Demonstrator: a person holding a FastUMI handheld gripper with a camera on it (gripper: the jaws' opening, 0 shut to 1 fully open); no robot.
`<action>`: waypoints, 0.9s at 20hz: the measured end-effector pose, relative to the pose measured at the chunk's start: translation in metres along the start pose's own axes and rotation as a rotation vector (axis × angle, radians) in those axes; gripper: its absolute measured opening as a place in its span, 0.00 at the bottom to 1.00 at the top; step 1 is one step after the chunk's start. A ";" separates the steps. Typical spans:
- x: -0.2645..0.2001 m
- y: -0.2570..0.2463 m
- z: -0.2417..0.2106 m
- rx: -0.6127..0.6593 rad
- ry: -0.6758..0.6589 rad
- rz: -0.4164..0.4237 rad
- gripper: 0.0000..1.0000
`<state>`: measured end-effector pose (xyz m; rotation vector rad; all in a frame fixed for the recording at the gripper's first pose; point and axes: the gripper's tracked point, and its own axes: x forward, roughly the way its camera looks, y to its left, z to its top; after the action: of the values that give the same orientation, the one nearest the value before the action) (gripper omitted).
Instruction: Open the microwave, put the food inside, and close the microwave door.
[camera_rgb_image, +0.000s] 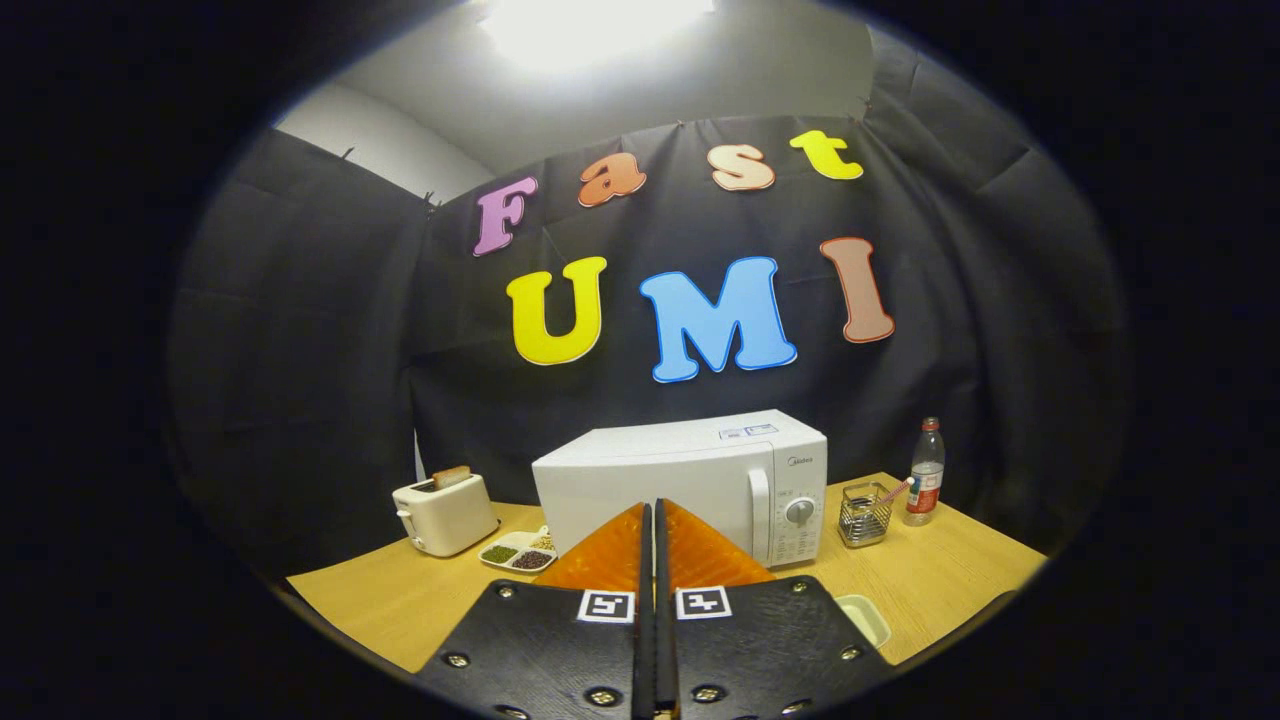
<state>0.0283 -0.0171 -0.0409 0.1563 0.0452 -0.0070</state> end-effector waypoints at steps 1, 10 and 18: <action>-0.003 -0.005 0.005 -0.002 0.006 -0.007 0.01; -0.014 -0.021 0.007 0.005 0.061 0.004 0.01; -0.034 -0.037 0.031 -0.043 0.005 -0.072 0.01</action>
<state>-0.0050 -0.0583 -0.0141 0.1119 0.0557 -0.0773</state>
